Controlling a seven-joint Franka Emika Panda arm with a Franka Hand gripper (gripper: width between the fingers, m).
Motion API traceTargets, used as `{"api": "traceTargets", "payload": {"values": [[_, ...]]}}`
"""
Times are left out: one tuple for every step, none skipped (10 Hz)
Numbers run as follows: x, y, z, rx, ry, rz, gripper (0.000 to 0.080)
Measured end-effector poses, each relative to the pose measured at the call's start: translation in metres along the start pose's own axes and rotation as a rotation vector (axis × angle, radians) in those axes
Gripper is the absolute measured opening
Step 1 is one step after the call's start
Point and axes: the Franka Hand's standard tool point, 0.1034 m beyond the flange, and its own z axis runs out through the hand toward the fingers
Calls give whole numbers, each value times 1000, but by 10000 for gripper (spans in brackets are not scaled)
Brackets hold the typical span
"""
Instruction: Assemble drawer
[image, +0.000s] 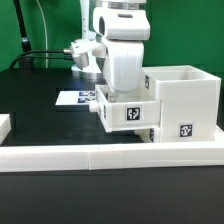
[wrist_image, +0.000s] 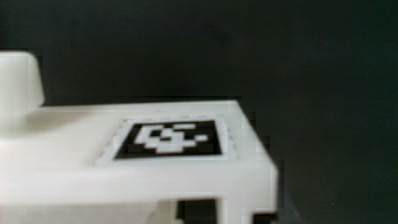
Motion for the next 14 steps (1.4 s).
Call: {"api": "traceTargets", "payload": {"values": [[0, 0, 0, -1, 0, 0, 44], [0, 0, 0, 0, 0, 1, 44], [0, 0, 0, 0, 0, 1, 44], [0, 0, 0, 0, 0, 3, 44], [4, 0, 0, 0, 1, 6, 44], [5, 0, 0, -1, 1, 11, 44], [5, 0, 0, -1, 1, 21, 44], [5, 1, 0, -8, 3, 36, 44], [5, 1, 0, -7, 3, 36, 44], [4, 1, 0, -7, 3, 37, 44], [4, 1, 0, -7, 2, 34, 44], [5, 0, 1, -6, 2, 23, 44], [5, -1, 1, -5, 2, 22, 44], [5, -2, 1, -5, 2, 23, 44]]}}
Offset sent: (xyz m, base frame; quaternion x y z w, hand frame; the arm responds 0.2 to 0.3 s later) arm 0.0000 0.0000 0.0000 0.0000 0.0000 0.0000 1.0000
